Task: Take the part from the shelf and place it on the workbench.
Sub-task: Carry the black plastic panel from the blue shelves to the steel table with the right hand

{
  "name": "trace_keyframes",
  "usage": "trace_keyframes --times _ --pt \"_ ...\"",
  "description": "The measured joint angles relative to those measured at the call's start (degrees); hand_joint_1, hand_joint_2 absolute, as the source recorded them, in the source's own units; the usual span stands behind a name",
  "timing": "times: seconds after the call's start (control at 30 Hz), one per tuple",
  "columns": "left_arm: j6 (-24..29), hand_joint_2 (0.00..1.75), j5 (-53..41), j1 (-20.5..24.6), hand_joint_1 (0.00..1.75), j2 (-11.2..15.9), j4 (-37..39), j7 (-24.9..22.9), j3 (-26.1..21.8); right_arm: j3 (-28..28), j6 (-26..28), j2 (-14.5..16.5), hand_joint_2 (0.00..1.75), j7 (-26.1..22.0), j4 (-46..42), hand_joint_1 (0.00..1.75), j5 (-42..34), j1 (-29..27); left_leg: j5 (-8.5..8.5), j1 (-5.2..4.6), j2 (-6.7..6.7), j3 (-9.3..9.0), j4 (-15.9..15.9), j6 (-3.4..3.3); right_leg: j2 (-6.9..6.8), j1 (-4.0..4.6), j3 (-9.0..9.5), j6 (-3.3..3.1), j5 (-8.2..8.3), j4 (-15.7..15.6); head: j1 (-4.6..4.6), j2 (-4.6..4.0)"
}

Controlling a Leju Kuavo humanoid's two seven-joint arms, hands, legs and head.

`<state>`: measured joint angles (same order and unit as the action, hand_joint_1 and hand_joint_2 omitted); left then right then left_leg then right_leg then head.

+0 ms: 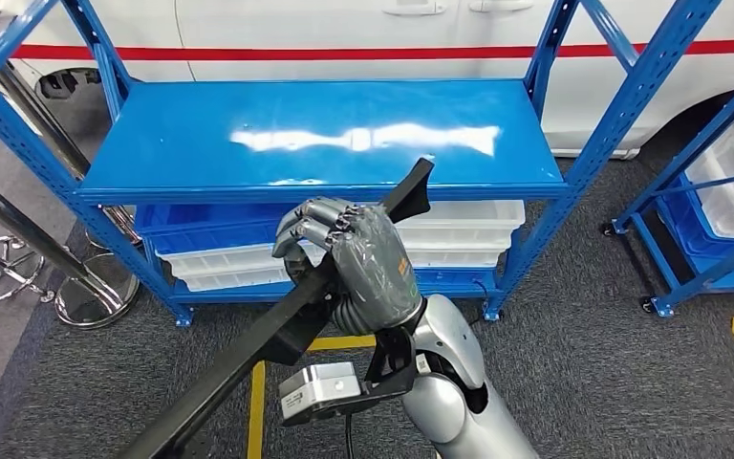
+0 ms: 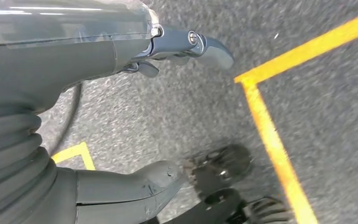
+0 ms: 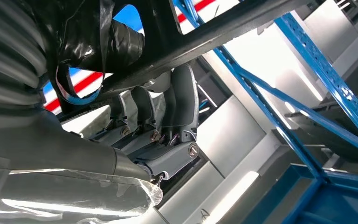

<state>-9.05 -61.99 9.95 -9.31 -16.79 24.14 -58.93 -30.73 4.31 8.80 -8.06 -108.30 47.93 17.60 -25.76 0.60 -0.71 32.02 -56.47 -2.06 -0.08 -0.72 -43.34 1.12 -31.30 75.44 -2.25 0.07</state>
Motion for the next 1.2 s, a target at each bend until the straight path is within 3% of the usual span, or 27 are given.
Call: trace_keyframes --times 0.03,0.1,0.17,0.2,0.27,0.3,0.37,0.43,0.47,0.5,0.53,0.57,0.6,0.67,0.7,0.77,0.83,0.87,0.93,0.97,1.0,1.03,1.1,1.13,1.2 --pt "-0.02 1.75 0.01 -0.01 0.0 -0.02 0.0 -0.01 0.06 0.0 0.0 -0.05 1.75 0.0 0.0 1.75 0.0 -0.07 0.52 0.0 -0.01 1.03 -0.33 0.12 0.0 -0.01 1.28 -0.02 1.44 0.01 0.01 0.0" --pt "-0.05 1.75 0.07 -0.03 0.0 -0.11 0.0 -0.01 0.14 0.0 0.02 -0.1 1.75 -0.02 -0.02 1.75 0.02 -0.09 1.3 -0.02 0.01 2.7 -1.0 0.49 0.01 0.03 6.59 -0.34 3.6 -5.72 0.0 0.0" --pt "-0.09 1.75 0.23 -0.03 0.0 -0.26 0.0 -0.02 0.3 -0.02 0.09 -0.08 1.75 -0.07 -0.07 1.75 0.08 -0.07 2.03 -0.07 0.03 3.66 -1.48 1.05 0.06 0.32 11.97 -0.89 2.54 -13.62 -0.02 -0.01" --pt "-0.1 1.75 0.32 -0.04 0.0 -0.31 -0.01 -0.03 0.41 -0.03 0.14 -0.08 1.75 -0.1 -0.08 1.75 0.1 -0.06 2.48 -0.06 0.03 3.93 -1.49 1.38 0.1 0.51 13.27 -1.17 1.84 -15.92 -0.02 -0.01" --pt "-0.11 1.75 0.44 -0.08 0.0 -0.32 -0.02 -0.04 0.58 -0.05 0.19 -0.08 1.75 -0.13 -0.09 1.75 0.16 -0.05 3.25 0.06 0.07 4.25 -1.19 2.04 0.04 0.65 13.48 -1.79 2.2 -17.34 0.01 -0.01" --pt "-0.1 1.75 0.48 -0.12 0.0 -0.3 -0.02 -0.08 0.62 -0.06 0.2 -0.07 1.75 -0.14 -0.09 1.75 0.21 -0.02 2.8 0.11 0.13 4.52 -1.38 2.36 -0.06 0.58 13.23 -2.21 2.79 -17.66 -0.01 -0.01" --pt "-0.09 1.75 0.57 -0.21 0.0 -0.28 -0.02 -0.13 0.68 -0.09 0.18 -0.05 1.75 -0.18 -0.09 1.75 0.36 0.04 -0.86 0.27 0.28 5.84 -4.82 2.97 -0.34 0.31 12.46 -3.12 3.93 -18.28 -0.02 0.0" --pt "-0.09 1.75 0.63 -0.27 0.0 -0.29 -0.02 -0.16 0.86 -0.13 0.16 -0.05 1.75 -0.2 -0.09 1.75 0.5 0.06 -5.91 0.41 0.34 7.82 -12.12 3.51 -0.49 0.43 11.13 -3.56 4.89 -18.14 -0.02 0.01" --pt "-0.09 1.75 0.64 -0.3 0.0 -0.29 -0.02 -0.16 0.96 -0.15 0.16 -0.05 1.75 -0.2 -0.09 1.75 0.58 0.04 -7.26 0.48 0.34 8.47 -15.39 3.7 -0.53 0.49 10.41 -3.57 5.32 -17.98 -0.02 0.01" --pt "-0.09 1.75 0.66 -0.32 0.0 -0.28 -0.02 -0.18 1.05 -0.15 0.15 -0.05 1.75 -0.19 -0.09 1.75 0.63 0.03 -7.32 0.51 0.34 8.34 -17.06 3.81 -0.55 0.5 9.7 -3.53 5.67 -17.73 -0.02 0.01" --pt "-0.09 1.75 0.68 -0.34 0.0 -0.27 -0.02 -0.19 1.12 -0.15 0.15 -0.05 1.75 -0.19 -0.09 1.75 0.67 0.04 -6.27 0.54 0.34 7.2 -16.67 3.85 -0.56 0.47 9.03 -3.44 5.94 -17.41 -0.02 0.01" --pt "-0.08 1.75 0.69 -0.33 0.0 -0.25 -0.02 -0.21 1.2 -0.15 0.15 -0.05 1.75 -0.18 -0.09 1.75 0.71 0.04 -4.61 0.56 0.34 5.04 -14.15 3.79 -0.55 0.44 8.46 -3.32 6.14 -17.05 -0.03 0.01" --pt "-0.07 1.75 0.71 -0.28 0.0 -0.22 -0.02 -0.24 1.29 -0.15 0.15 -0.05 1.75 -0.16 -0.09 1.75 0.74 0.05 -3.46 0.56 0.39 2.39 -10.25 3.63 -0.54 0.4 7.97 -3.16 6.3 -16.68 -0.02 0.01" --pt "-0.07 1.75 0.75 -0.14 0.0 -0.2 -0.03 -0.3 1.45 -0.15 0.16 -0.05 1.75 -0.15 -0.09 1.75 0.79 0.12 -2.87 0.32 0.64 -2.05 -3.18 3.16 -0.54 0.45 7.26 -2.57 6.79 -16.19 -0.02 0.01" --pt "-0.08 1.75 0.79 -0.1 0.0 -0.2 -0.03 -0.32 1.49 -0.15 0.16 -0.04 1.75 -0.14 -0.09 1.75 0.82 0.17 -3.2 0.16 0.76 -2.95 -1.44 2.89 -0.56 0.46 7.03 -2.2 7.17 -16.16 -0.02 0.0" --pt "-0.09 1.75 0.86 -0.11 0.0 -0.21 -0.03 -0.44 1.53 -0.15 0.17 -0.04 1.75 -0.12 -0.09 1.75 0.9 0.24 -2.81 0.07 0.79 -2.94 -0.54 2.21 -0.51 0.49 6.71 -1.38 8.01 -16.35 -0.02 0.01" --pt "-0.1 1.75 0.93 -0.01 0.0 -0.24 -0.02 -0.52 1.61 -0.15 0.17 -0.05 1.75 -0.07 -0.09 1.75 0.95 0.28 -1.72 0.29 0.48 -2.18 -0.1 1.19 -0.25 0.48 6.03 -0.79 6.44 -15.25 -0.01 0.02" --pt "-0.11 1.75 0.97 0.07 0.0 -0.24 -0.03 -0.54 1.68 -0.15 0.17 -0.07 1.75 -0.04 -0.09 1.75 0.96 0.3 -1.08 0.39 0.32 -1.57 0.07 0.65 -0.11 0.46 5.34 -0.58 4.14 -13.23 0.01 0.01" --pt "-0.1 1.75 1.04 0.18 0.0 -0.22 -0.04 -0.57 1.86 -0.15 0.17 -0.1 1.75 -0.01 -0.09 1.75 0.96 0.31 0.0 0.23 0.18 -0.05 -0.21 0.03 -0.01 0.3 3.62 -0.34 -1.51 -6.47 0.02 0.0" --pt "-0.09 1.75 1.08 0.2 0.0 -0.21 -0.04 -0.57 1.95 -0.15 0.17 -0.12 1.75 0.01 -0.09 1.75 0.96 0.3 0.54 0.12 0.13 0.85 -0.41 -0.05 -0.01 0.23 2.97 -0.22 -3.18 -2.87 0.02 0.0" --pt "-0.09 1.75 1.1 0.2 0.0 -0.21 -0.04 -0.57 2.01 -0.16 0.17 -0.15 1.75 0.02 -0.08 1.75 0.96 0.29 1.07 0.03 0.08 1.77 -0.66 -0.02 -0.01 0.18 2.89 -0.13 -3.41 -0.4 0.01 0.0" --pt "-0.1 1.75 1.13 0.2 0.0 -0.21 -0.04 -0.57 2.05 -0.16 0.17 -0.17 1.75 0.02 -0.08 1.75 0.96 0.29 1.58 -0.03 0.04 2.71 -0.98 0.04 -0.01 0.11 3.52 -0.09 -2.37 0.58 0.01 0.0" --pt "-0.11 1.75 1.14 0.22 0.0 -0.21 -0.04 -0.57 2.22 -0.16 0.17 -0.19 1.75 0.02 -0.08 1.75 0.96 0.33 2.44 -0.07 0.03 4.43 -1.72 0.27 0.0 0.02 7.47 -0.28 0.99 -3.05 0.0 0.01" --pt "-0.13 1.75 1.19 0.23 0.0 -0.22 -0.04 -0.57 2.34 -0.16 0.17 -0.18 1.75 0.02 -0.09 1.75 0.97 0.4 2.82 -0.15 0.08 5.16 -2.1 0.49 0.0 0.1 10.39 -0.49 1.44 -6.91 0.01 0.02" --pt "-0.15 1.75 1.3 0.24 0.0 -0.22 -0.04 -0.57 2.55 -0.2 0.19 -0.14 1.75 0.01 -0.09 1.75 0.99 0.62 3.84 -0.21 0.13 6.04 -2.41 1.08 0.04 0.39 15.19 -1.01 0.15 -14.31 -0.02 0.01"
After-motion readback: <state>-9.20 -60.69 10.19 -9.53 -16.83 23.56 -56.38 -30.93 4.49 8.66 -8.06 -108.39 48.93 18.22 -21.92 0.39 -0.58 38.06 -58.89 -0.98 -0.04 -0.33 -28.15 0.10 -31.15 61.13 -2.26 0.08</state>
